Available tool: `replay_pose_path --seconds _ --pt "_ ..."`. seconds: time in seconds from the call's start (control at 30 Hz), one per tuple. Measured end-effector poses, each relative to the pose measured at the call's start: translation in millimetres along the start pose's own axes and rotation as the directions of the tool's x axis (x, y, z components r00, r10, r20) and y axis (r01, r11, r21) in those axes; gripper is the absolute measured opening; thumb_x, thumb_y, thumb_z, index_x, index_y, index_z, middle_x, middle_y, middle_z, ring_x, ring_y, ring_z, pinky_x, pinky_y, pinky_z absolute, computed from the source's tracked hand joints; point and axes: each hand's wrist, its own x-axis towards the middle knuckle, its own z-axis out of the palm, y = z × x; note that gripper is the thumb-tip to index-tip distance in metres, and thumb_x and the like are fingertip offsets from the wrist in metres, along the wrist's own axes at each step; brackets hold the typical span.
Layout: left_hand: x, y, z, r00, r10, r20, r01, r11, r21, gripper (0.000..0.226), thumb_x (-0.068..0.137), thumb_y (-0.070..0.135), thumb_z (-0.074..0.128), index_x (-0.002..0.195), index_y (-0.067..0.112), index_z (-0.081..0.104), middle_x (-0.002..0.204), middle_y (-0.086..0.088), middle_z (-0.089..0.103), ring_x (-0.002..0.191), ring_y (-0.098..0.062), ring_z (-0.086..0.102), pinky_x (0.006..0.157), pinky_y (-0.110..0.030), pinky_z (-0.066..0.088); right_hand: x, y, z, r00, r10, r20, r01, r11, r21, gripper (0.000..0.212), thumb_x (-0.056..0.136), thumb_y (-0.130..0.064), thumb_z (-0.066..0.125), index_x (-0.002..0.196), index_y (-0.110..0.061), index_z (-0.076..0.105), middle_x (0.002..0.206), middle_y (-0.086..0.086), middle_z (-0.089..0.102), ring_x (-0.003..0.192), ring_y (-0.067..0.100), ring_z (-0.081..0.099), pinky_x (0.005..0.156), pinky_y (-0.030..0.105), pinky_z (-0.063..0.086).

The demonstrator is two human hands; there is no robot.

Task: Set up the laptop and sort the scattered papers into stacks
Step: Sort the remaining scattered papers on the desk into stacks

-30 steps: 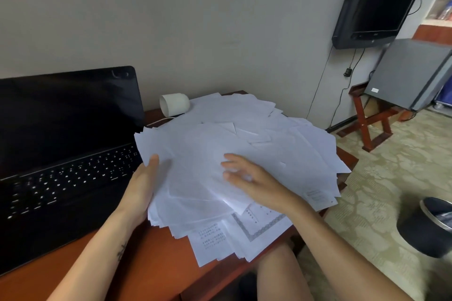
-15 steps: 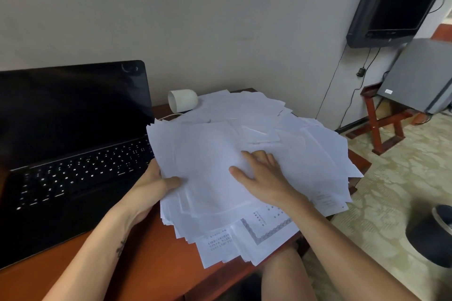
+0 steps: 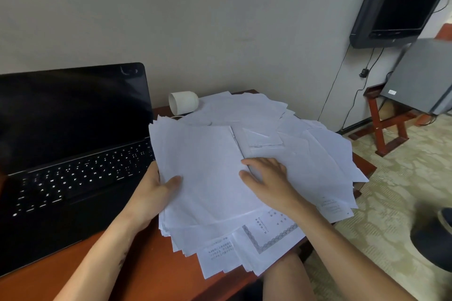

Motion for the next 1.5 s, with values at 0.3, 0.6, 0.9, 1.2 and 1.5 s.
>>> replay_pose_path --seconds 0.3,0.6,0.9,1.2,1.5 --pt "9 -6 -19 0.968 -0.034 -0.249 0.010 0.996 -0.094 0.045 0.102 0.008 0.061 0.134 0.040 0.055 0.120 0.012 0.073 0.106 -0.014 0.074 0.090 -0.042 0.060 91 31 -29 0.986 0.164 0.028 -0.159 0.977 -0.140 0.061 0.096 -0.050 0.060 0.147 -0.020 0.046 0.153 0.001 0.042 0.146 0.025 0.026 0.116 0.038 0.024" --pt "15 -15 -21 0.946 -0.006 -0.324 0.016 0.999 0.029 0.044 0.102 0.011 0.060 0.138 0.035 0.052 0.126 0.008 0.068 0.114 -0.020 0.068 0.099 -0.054 0.056 147 58 -28 0.949 0.251 0.193 -0.174 0.922 -0.346 0.063 0.098 -0.047 0.043 0.154 -0.021 0.032 0.159 0.004 0.031 0.147 0.027 0.024 0.115 0.043 0.021" --pt "17 -16 -21 0.940 -0.029 -0.340 0.037 0.999 0.018 0.043 0.102 0.010 0.061 0.135 0.035 0.053 0.124 0.007 0.068 0.112 -0.020 0.068 0.098 -0.053 0.056 144 76 -1 0.941 -0.277 -0.195 0.139 0.842 -0.521 0.018 0.091 -0.017 0.059 0.098 -0.014 0.075 0.082 0.007 0.069 0.078 0.032 0.063 0.079 0.040 0.041" --pt "15 -17 -21 0.941 -0.018 -0.338 0.028 0.999 0.024 0.045 0.102 0.011 0.060 0.134 0.041 0.051 0.127 0.008 0.066 0.114 -0.019 0.067 0.098 -0.052 0.056 103 51 -12 0.869 -0.487 -0.087 0.391 0.785 -0.480 0.040 0.081 -0.010 0.074 0.063 -0.024 0.041 0.065 0.002 0.054 0.062 0.029 0.053 0.063 0.033 0.034" --pt "15 -18 -22 0.945 -0.003 -0.328 0.018 0.999 0.042 0.047 0.101 0.011 0.060 0.139 0.037 0.052 0.128 0.010 0.066 0.116 -0.019 0.066 0.100 -0.053 0.055 103 18 -18 0.987 0.163 -0.002 -0.163 0.985 0.051 0.039 0.097 -0.032 0.054 0.065 -0.011 0.048 0.059 0.006 0.051 0.061 0.028 0.050 0.056 0.034 0.037"
